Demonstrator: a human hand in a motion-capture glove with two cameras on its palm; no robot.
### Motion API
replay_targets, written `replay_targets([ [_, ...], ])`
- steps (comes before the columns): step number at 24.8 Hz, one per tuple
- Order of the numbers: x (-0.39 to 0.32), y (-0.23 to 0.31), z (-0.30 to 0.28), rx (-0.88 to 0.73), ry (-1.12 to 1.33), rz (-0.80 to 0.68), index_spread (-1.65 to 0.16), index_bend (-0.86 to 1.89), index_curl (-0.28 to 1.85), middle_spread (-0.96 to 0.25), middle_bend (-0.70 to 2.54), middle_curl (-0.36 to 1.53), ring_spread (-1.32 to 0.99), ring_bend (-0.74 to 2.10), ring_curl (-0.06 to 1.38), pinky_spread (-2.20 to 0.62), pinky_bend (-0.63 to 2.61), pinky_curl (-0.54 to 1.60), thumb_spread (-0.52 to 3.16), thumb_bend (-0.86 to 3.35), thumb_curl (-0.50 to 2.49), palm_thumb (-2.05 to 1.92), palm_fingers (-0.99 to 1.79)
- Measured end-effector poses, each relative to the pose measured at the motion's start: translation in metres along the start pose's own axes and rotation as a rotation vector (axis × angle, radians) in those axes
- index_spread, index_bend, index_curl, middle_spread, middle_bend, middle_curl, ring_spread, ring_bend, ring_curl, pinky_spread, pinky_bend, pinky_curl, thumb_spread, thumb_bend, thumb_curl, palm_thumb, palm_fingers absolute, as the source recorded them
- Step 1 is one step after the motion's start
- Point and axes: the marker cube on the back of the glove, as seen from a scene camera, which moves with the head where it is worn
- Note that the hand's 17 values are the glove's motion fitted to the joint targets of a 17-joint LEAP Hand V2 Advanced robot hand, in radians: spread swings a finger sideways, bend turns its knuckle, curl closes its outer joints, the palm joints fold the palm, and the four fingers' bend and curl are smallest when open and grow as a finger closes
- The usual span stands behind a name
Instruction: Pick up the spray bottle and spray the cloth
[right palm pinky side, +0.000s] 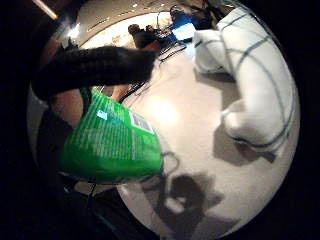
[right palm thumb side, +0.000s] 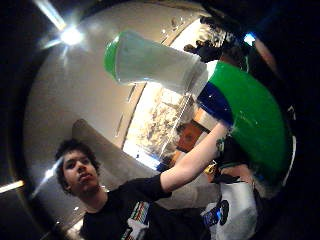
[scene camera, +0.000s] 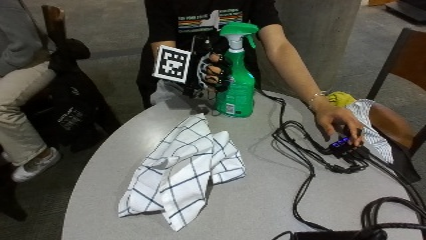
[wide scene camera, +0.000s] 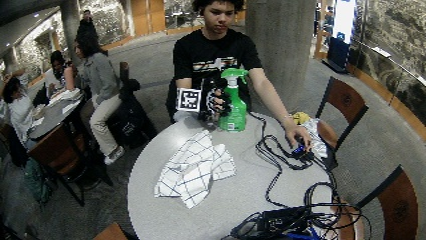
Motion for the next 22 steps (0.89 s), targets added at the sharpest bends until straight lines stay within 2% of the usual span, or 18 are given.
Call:
replay_targets([
  [7, -0.004, 0.007, -0.014, 0.069, 0.058, 0.060, -0.22, 0.15, 0.26, -0.11, 0.41, 0.47, -0.13, 0.61, 0.43, -0.13, 0.69, 0.35, 0.79, -0.01, 0.42, 0.96, 1.17],
  [14, -0.002, 0.014, -0.022, 0.155, 0.074, -0.073, -0.19, 0.16, 0.30, -0.14, 0.41, 0.51, -0.17, 0.64, 0.47, -0.20, 0.69, 0.37, 0.77, -0.02, 0.42, 0.97, 1.15],
  [18, -0.001, 0.019, -0.028, 0.167, 0.045, -0.067, -0.19, 0.25, 0.34, -0.14, 0.43, 0.53, -0.19, 0.66, 0.49, -0.25, 0.66, 0.37, 0.77, 0.02, 0.44, 1.06, 1.29],
  [22, 0.003, 0.020, -0.028, 0.160, 0.024, -0.041, -0.19, 0.26, 0.37, -0.15, 0.44, 0.54, -0.20, 0.66, 0.50, -0.27, 0.66, 0.38, 0.78, 0.04, 0.46, 1.13, 1.28],
])
